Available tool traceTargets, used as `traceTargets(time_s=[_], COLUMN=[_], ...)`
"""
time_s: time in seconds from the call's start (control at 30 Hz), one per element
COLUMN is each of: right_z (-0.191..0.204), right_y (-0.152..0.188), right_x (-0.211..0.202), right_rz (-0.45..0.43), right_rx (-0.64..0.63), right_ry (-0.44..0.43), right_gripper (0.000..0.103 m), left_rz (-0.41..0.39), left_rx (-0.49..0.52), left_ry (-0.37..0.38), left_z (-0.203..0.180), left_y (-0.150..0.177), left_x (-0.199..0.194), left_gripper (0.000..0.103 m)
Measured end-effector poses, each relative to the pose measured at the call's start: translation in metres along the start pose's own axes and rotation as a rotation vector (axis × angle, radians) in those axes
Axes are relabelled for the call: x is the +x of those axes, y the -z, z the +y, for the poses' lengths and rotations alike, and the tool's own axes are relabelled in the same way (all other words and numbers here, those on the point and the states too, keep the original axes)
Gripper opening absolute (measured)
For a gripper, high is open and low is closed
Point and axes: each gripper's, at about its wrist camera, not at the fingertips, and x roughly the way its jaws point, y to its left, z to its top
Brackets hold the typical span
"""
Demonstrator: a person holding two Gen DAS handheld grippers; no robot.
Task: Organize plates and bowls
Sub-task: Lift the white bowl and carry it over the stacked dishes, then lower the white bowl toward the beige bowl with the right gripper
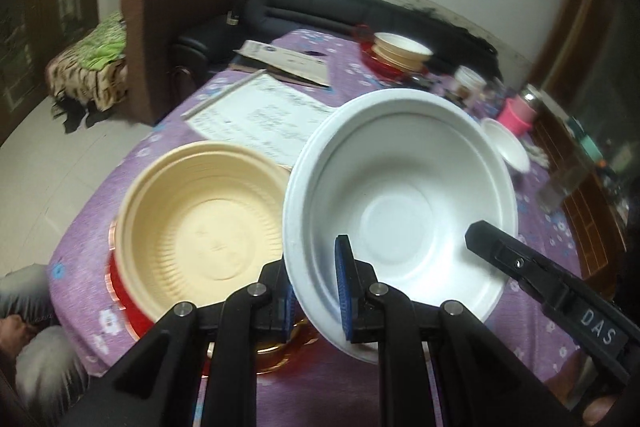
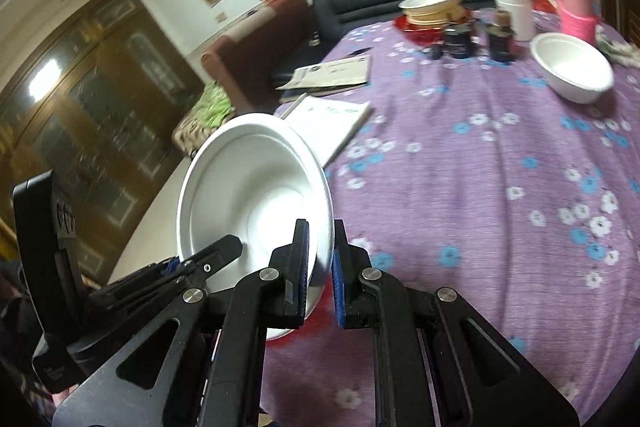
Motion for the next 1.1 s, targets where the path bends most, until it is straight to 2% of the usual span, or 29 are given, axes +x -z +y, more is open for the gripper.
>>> traceTargets(time_s=[0.43,0.67,1.1], right_z=[0.059,0.086,0.087], right_y=[0.001,-0.001,0.004], right_x=[0.027,0.039,0.069], right_rz=[0.036,0.036,0.097], right_rx=[-0.118,-0.16,-0.152], right_ry=[-0.039,-0.073,-0.06], right_gripper=[0.01,0.01,0.01], left_rz=[-0.067,-0.109,-0.053], left_rx=[-0.075,-0.099,-0.111], left_ry=[-0.074,-0.128,-0.159], left_z=[0.055,0.072,0.086], left_y=[0.002,-0.002,-0.001], left_x=[-0.026,-0.039,-0.023], left_gripper=[0.016,0.016,0.016])
